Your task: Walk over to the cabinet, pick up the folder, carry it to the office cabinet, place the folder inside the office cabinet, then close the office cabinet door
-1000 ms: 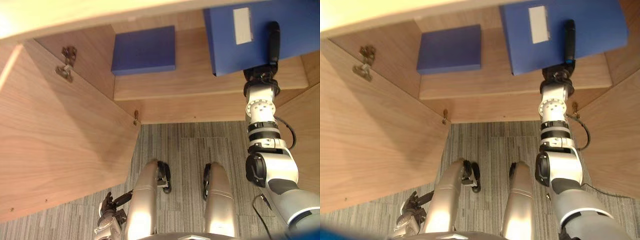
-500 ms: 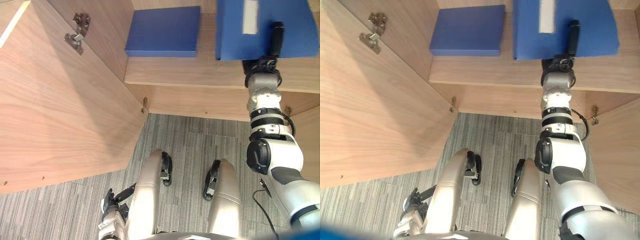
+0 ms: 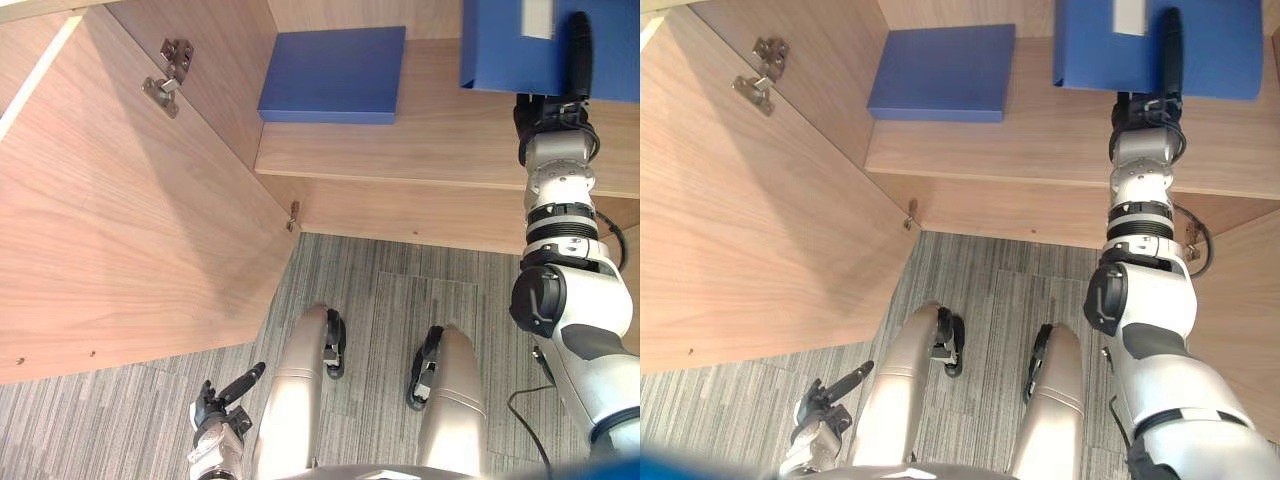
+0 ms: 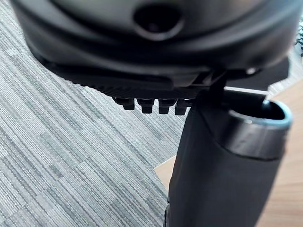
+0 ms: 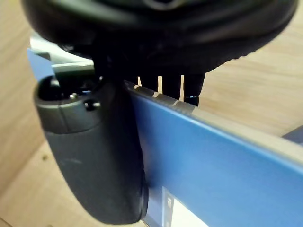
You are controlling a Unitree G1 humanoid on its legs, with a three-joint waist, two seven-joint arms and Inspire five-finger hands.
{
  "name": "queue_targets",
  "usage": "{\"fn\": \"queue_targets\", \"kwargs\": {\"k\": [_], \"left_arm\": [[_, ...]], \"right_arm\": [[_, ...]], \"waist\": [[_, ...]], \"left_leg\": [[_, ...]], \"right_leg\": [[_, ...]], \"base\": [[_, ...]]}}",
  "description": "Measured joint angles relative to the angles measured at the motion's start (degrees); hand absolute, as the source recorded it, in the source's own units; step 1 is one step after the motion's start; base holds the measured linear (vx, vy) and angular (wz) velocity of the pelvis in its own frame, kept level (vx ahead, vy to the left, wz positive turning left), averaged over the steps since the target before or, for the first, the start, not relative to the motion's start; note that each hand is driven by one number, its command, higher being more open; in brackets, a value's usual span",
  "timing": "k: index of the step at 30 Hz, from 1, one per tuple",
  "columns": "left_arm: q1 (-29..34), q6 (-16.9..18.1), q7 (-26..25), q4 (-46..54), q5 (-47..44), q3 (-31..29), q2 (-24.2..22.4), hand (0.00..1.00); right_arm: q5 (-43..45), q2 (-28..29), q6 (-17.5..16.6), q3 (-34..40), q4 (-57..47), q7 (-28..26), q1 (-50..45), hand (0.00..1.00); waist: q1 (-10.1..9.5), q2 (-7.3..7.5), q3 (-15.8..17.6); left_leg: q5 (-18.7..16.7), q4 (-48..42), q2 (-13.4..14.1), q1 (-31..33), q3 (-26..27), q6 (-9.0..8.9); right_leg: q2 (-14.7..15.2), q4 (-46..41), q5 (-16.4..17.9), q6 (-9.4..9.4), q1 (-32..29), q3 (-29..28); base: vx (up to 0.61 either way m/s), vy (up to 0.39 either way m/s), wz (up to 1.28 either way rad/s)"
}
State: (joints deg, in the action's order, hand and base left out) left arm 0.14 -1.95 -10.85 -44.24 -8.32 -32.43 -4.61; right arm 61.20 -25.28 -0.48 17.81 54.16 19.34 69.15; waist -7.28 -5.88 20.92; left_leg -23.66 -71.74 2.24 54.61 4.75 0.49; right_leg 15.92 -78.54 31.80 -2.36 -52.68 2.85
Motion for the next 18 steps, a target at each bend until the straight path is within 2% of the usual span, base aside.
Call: {"fn": "queue_targets", "kwargs": {"k": [6, 11, 18], "left_arm": [[0.86, -0.11, 2.01, 0.00, -0.02, -0.08, -0.02, 1.00], [0.89, -0.10, 3.23, 0.23, 0.01, 0.05, -0.02, 1.00], [1.28, -0.04, 3.98, 3.22, -0.01, 0.61, 0.01, 1.00]], "right_arm": [[-11.80, -0.41, 6.69, -6.46, 3.44, -5.66, 0.96, 1.00], [-12.43, -0.84, 8.00, -7.90, 4.20, -8.20, 1.47, 1.00], [-6.88, -2.12, 7.65, -7.77, 4.24, -8.49, 1.46, 1.00]], "waist": [[0.18, 0.08, -0.20], [0.08, 0.11, -0.18], [0.43, 0.51, 0.08]], "left_leg": [[0.09, 0.73, 0.11, -1.31, -0.36, -0.25], [0.10, 1.36, 0.09, -1.45, -0.31, -0.25], [0.09, 1.56, 0.16, -1.69, 0.05, -0.24]], "right_leg": [[-0.16, 0.88, 0.00, 0.01, 1.53, 0.51], [-0.14, 1.69, -0.08, -0.12, 1.77, 0.65], [-0.14, 1.85, -0.10, -0.16, 1.79, 0.39]], "base": [[0.02, -0.024, 0.00], [0.01, -0.007, 0.00], [0.02, -0.009, 0.00]]}}
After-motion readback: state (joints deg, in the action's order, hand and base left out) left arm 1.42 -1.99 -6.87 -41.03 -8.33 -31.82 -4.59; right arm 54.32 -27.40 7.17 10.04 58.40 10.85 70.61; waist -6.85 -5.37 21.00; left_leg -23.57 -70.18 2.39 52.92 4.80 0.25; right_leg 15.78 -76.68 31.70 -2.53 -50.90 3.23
